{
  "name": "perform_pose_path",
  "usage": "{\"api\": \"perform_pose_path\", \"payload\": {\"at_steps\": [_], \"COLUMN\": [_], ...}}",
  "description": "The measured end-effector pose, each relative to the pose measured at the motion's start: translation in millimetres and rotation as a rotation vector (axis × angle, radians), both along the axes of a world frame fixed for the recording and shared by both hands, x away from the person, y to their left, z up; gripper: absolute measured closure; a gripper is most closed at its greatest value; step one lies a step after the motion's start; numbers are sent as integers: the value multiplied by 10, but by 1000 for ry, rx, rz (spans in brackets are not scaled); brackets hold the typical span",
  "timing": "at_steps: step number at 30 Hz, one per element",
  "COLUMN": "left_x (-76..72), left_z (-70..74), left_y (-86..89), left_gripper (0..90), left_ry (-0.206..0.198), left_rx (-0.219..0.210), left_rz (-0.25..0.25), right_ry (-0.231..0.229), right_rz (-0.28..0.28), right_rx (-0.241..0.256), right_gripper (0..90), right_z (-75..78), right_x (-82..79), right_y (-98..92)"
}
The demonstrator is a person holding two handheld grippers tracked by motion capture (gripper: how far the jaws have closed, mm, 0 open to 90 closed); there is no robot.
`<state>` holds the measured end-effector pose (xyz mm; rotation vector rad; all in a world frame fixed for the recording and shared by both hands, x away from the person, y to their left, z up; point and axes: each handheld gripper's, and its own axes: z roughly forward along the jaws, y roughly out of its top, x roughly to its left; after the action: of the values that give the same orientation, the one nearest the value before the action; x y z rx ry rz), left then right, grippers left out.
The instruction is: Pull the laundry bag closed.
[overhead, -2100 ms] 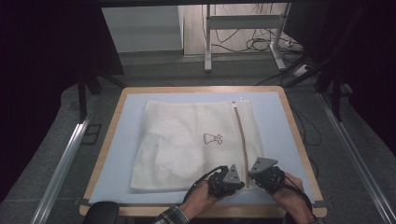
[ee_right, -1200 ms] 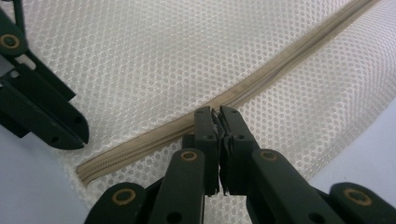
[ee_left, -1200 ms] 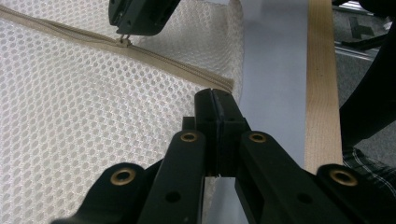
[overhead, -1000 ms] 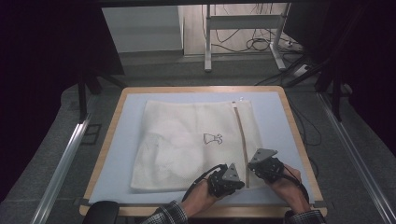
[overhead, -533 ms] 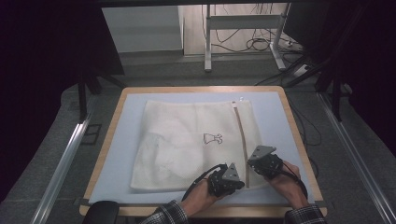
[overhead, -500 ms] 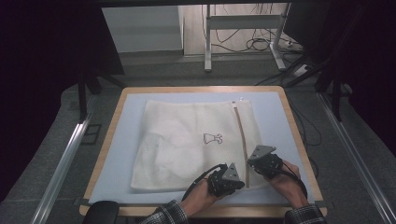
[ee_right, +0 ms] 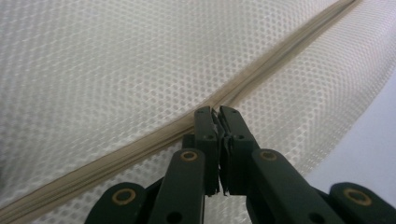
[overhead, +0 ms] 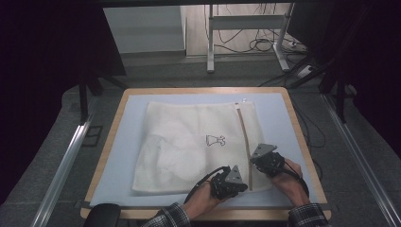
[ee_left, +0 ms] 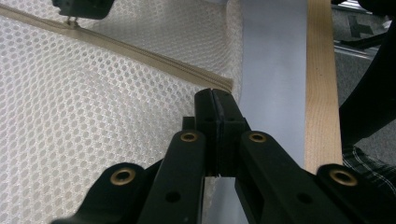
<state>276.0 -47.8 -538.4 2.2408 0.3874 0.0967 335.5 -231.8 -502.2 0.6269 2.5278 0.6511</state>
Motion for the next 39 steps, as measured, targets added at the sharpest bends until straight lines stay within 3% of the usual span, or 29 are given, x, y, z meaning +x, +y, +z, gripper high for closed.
{"api": "perform_pose_path", "payload": {"at_steps": [22, 39], "left_x": [-3, -12], "left_z": [2, -1], "left_y": [0, -5], "left_gripper": [900, 900], "left_ry": [-8, -13], "left_rx": [5, 1], "left_rz": [-2, 0], "right_ry": [3, -39], "right_rz": [-4, -21], "right_rx": [-11, -46], "right_gripper": [857, 861], "right_z": [-2, -6], "right_x": [179, 289], "right_y": [28, 59]}}
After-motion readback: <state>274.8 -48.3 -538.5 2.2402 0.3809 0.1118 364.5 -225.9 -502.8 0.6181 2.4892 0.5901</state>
